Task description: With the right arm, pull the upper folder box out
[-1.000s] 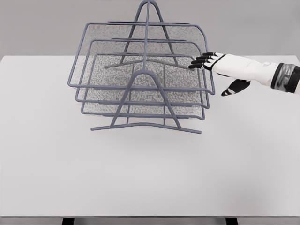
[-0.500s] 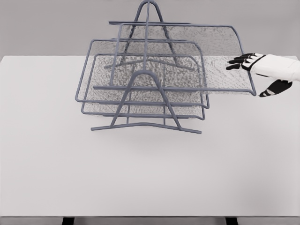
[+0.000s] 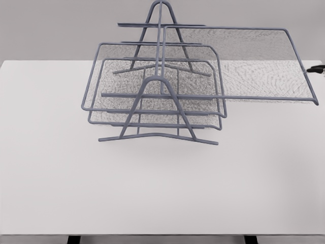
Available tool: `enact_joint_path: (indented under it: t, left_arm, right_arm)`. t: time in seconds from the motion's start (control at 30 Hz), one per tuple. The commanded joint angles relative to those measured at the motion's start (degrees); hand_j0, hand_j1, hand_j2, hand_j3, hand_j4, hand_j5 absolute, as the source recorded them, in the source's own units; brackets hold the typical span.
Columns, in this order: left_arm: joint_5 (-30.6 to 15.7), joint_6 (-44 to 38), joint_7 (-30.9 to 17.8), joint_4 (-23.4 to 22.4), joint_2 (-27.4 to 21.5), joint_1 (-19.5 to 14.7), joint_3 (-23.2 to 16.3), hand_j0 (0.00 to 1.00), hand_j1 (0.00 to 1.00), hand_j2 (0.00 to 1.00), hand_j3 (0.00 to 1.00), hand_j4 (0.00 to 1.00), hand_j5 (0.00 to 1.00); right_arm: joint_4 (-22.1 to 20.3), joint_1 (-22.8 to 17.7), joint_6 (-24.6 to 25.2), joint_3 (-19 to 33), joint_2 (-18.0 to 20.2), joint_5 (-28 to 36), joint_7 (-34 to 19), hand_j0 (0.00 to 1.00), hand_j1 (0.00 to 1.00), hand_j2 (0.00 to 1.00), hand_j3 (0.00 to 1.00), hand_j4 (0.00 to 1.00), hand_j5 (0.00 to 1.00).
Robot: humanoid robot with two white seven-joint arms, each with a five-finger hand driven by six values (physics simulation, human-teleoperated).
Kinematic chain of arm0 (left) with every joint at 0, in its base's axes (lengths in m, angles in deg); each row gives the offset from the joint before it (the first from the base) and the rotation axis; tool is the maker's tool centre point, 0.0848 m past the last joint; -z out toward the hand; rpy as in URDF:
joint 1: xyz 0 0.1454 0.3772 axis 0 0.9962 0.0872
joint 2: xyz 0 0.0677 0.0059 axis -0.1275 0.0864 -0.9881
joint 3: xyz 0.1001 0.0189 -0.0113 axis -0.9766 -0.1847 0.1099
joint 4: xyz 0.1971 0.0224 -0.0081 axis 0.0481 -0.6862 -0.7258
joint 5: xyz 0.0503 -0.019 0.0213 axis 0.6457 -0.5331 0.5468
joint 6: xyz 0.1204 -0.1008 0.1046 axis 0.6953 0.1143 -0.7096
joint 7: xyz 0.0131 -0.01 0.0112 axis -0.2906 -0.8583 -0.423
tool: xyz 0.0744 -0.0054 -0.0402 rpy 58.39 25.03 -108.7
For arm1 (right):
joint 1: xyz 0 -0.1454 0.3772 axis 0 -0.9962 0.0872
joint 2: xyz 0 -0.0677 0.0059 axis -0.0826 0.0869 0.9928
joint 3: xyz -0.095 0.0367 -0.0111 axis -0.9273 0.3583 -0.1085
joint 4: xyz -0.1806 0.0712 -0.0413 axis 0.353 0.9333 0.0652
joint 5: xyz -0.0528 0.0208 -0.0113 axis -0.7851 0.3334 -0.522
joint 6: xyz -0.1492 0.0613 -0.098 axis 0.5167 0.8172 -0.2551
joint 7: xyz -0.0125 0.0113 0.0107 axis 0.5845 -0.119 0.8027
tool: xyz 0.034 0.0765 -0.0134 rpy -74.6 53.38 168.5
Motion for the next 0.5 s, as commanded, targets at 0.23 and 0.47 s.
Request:
enact_joint_path:
  t: [0.23,0.47]
  left_arm:
    - [0.0,0.0,0.0,0.0,0.0,0.0,0.1,1.0,1.0,1.0,1.0,1.0,1.0]
    - [0.0,0.0,0.0,-0.1,0.0,0.0,0.1,1.0,1.0,1.0,1.0,1.0,1.0]
  right_arm:
    - [-25.9,3.3,0.1,1.4,1.0,19.4,-0.6,1.0,1.0,1.0,1.0,1.0,1.0]
    - [-26.2,3.4,0.1,-1.2,-10.3,19.1,-0.6,1.0,1.0,1.0,1.0,1.0,1.0]
